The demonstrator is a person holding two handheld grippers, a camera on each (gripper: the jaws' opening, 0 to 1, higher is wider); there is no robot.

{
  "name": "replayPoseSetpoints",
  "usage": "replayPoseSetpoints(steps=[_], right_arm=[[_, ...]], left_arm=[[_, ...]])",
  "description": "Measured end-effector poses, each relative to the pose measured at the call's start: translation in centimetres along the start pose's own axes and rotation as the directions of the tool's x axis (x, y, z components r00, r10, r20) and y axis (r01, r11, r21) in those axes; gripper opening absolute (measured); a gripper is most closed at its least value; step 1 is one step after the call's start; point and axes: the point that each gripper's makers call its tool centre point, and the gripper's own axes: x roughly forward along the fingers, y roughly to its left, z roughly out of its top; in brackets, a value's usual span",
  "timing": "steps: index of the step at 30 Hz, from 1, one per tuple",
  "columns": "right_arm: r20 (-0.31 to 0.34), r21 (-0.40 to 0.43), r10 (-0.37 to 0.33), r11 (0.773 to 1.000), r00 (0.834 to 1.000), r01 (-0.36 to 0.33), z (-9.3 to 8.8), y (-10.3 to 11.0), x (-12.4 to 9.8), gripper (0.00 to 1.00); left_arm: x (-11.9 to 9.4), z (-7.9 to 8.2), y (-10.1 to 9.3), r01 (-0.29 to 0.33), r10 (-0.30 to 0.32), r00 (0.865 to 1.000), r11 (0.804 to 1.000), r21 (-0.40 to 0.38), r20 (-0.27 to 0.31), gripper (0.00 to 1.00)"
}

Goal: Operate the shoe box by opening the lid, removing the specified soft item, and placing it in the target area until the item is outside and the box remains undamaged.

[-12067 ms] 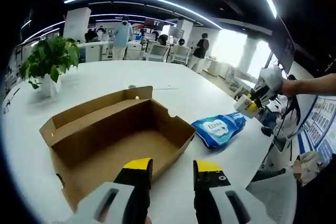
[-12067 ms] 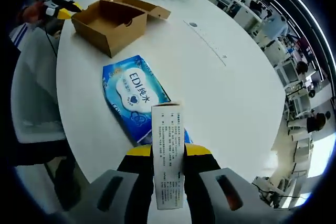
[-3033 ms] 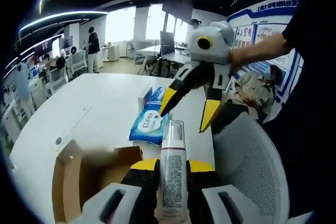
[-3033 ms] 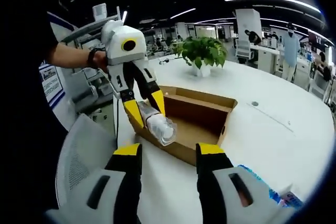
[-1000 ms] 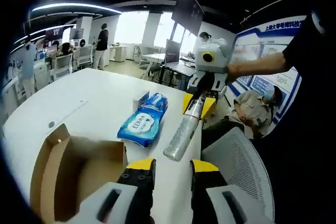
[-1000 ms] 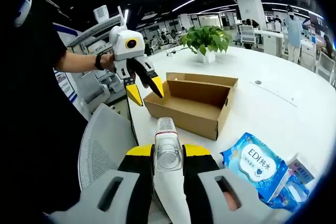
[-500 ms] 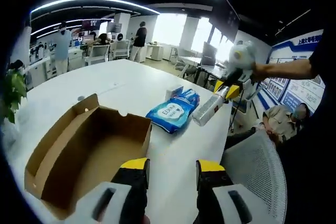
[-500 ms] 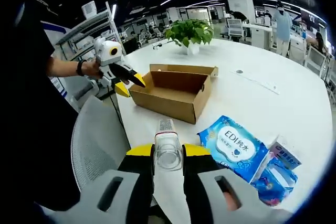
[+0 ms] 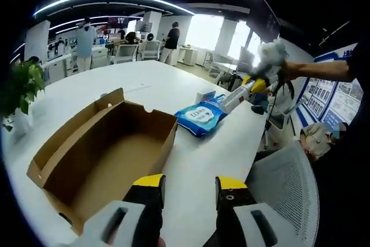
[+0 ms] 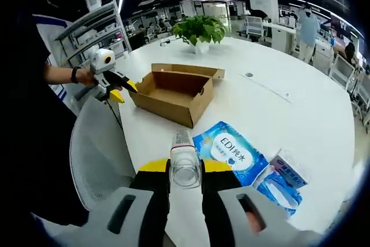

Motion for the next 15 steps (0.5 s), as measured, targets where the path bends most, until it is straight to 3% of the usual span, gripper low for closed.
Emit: replayPoseSetpoints(steps=[8, 15], right_arm=[[-0.065, -0.056, -0.040, 0.998, 0.997, 0.036, 1.2, -3.0, -0.2, 0.17], [-0.153, -0.132, -0.085, 0.989, 0.985, 0.065, 2.0, -6.5, -0.1, 0.17]], left_arm=[[-0.8, -0.7, 0.7, -0.038, 0.038, 0.999, 0.999, -0.038, 0.009, 0.35], [-1.9, -1.3, 1.6, -0.082, 0.083, 0.996, 0.994, -0.066, 0.021, 0.35]])
